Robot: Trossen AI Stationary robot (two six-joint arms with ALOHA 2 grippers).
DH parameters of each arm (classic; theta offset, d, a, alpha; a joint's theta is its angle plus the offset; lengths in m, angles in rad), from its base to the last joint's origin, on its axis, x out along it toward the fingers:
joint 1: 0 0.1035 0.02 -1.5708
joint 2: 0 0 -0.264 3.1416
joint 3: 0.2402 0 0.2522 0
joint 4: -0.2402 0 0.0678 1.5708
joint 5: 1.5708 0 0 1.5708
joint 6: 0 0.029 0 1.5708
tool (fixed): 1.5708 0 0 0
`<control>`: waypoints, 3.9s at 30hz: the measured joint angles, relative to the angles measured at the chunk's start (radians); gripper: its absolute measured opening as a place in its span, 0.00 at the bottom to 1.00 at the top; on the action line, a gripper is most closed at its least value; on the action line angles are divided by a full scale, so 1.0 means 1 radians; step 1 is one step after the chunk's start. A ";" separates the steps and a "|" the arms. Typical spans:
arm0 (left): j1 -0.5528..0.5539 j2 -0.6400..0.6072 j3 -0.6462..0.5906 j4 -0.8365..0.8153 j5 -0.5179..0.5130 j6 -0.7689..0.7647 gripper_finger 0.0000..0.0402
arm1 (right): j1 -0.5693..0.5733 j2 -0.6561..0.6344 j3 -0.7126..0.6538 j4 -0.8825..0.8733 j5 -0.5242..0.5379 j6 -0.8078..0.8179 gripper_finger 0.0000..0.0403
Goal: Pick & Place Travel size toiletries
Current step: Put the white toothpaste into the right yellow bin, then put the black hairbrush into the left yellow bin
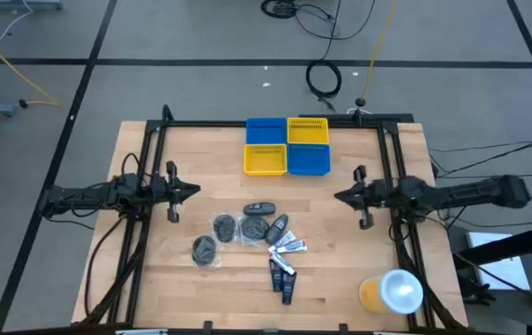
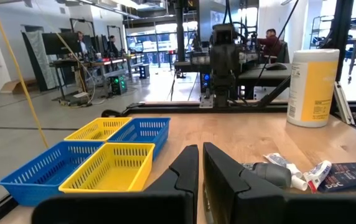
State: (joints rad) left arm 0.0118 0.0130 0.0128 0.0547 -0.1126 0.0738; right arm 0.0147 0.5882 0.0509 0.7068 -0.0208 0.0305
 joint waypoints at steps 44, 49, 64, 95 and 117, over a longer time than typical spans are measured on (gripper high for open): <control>0.000 0.000 0.002 0.001 0.000 0.000 0.06 | 0.312 1.214 0.546 -0.083 0.208 0.170 0.30; 0.000 0.000 0.002 0.001 0.000 0.000 0.06 | 0.261 1.112 0.543 -0.164 0.215 0.171 0.23; 0.000 0.000 0.002 0.001 -0.001 0.000 0.06 | -0.071 0.713 0.548 -0.263 0.386 -0.194 0.21; 0.000 0.000 0.003 0.001 -0.001 0.000 0.06 | -0.573 1.160 1.101 -0.845 0.391 -0.596 0.21; 0.000 0.000 0.003 0.001 -0.001 0.000 0.06 | -0.609 1.169 1.104 -0.841 0.351 -0.496 0.33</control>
State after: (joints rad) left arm 0.0118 0.0130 0.0154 0.0559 -0.1131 0.0738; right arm -0.5941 1.7577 1.1549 -0.1342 0.3307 -0.4657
